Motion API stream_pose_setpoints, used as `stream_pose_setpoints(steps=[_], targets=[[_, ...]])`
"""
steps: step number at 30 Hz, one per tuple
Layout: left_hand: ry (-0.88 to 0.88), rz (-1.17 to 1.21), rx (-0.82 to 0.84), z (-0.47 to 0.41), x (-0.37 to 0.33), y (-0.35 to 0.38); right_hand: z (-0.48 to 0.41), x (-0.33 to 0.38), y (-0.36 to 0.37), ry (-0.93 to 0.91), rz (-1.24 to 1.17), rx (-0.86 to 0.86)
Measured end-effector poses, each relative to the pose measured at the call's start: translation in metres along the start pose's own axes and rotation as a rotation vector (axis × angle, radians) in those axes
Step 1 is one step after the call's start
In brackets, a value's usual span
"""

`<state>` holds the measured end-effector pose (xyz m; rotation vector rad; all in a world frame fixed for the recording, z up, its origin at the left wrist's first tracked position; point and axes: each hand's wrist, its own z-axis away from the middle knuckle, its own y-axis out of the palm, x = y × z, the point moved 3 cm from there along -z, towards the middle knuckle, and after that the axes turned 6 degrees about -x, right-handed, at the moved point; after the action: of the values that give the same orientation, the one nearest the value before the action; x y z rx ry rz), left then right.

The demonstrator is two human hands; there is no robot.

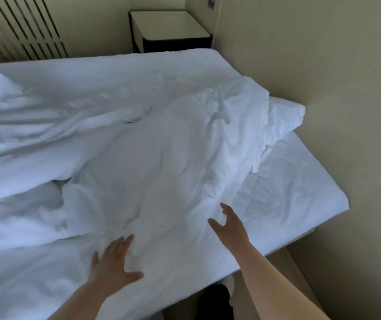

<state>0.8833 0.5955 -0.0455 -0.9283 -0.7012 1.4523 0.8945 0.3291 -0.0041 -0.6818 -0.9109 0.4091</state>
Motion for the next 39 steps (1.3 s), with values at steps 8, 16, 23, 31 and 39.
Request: stream_pose_setpoints(steps=[8,16,23,31,39], targets=[[-0.038,0.028,-0.393,-0.023,-0.018,0.019,-0.111,-0.024,-0.02,0.204,-0.108,0.036],[-0.61,0.358,-0.398,-0.015,-0.051,0.006,-0.189,-0.03,-0.036,0.438,-0.556,0.062],[-0.654,0.479,-0.55,0.031,-0.071,-0.008,-0.183,0.016,-0.052,0.303,-0.745,0.167],[-0.538,0.446,-0.584,0.075,-0.066,0.01,-0.148,-0.01,-0.099,0.155,-0.657,-0.008],[-0.515,0.358,-0.38,0.096,-0.078,0.054,-0.063,-0.117,-0.148,0.169,-0.687,-0.03]])
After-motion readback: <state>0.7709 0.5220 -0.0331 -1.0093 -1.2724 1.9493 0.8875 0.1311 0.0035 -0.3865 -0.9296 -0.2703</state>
